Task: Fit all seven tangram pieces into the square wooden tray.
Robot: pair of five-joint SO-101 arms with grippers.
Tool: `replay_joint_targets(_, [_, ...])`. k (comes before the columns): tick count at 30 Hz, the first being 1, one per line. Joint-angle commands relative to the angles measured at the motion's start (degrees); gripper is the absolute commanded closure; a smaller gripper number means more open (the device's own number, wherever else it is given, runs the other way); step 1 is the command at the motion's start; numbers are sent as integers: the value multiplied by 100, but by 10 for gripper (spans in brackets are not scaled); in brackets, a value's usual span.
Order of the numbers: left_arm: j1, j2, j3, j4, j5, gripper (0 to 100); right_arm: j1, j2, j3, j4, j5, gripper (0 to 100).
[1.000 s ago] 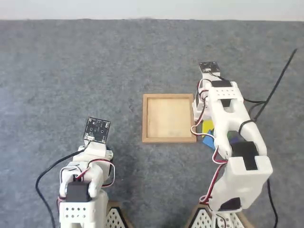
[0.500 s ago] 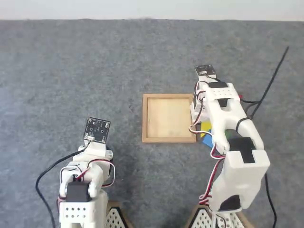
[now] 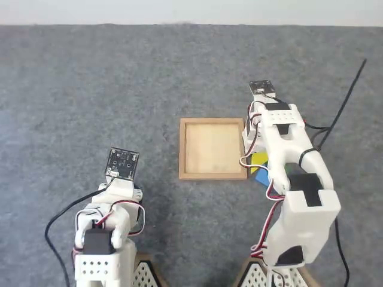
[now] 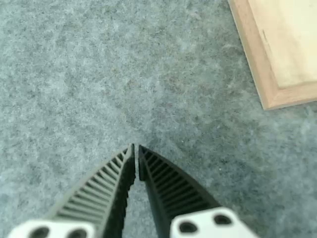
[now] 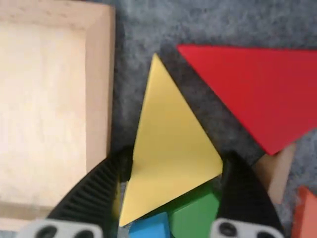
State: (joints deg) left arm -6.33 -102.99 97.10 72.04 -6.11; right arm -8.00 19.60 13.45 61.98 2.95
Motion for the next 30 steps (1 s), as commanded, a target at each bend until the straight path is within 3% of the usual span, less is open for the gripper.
replay_joint_targets(1, [-18, -114, -66, 26, 53, 987, -48, -198, -299, 119, 35, 854])
replay_joint_targets(14, [-18, -114, -66, 26, 53, 987, -101, -1596, -466, 611, 26, 854])
replay_joint_targets(19, [-18, -114, -66, 26, 53, 987, -321, -1701, -448, 620, -343, 855])
replay_joint_targets(26, [-18, -114, -66, 26, 53, 987, -409, -1754, -158, 567, 255, 853])
replay_joint_targets(30, [-18, -114, -66, 26, 53, 987, -365, -1701, 70, 382, 431, 786])
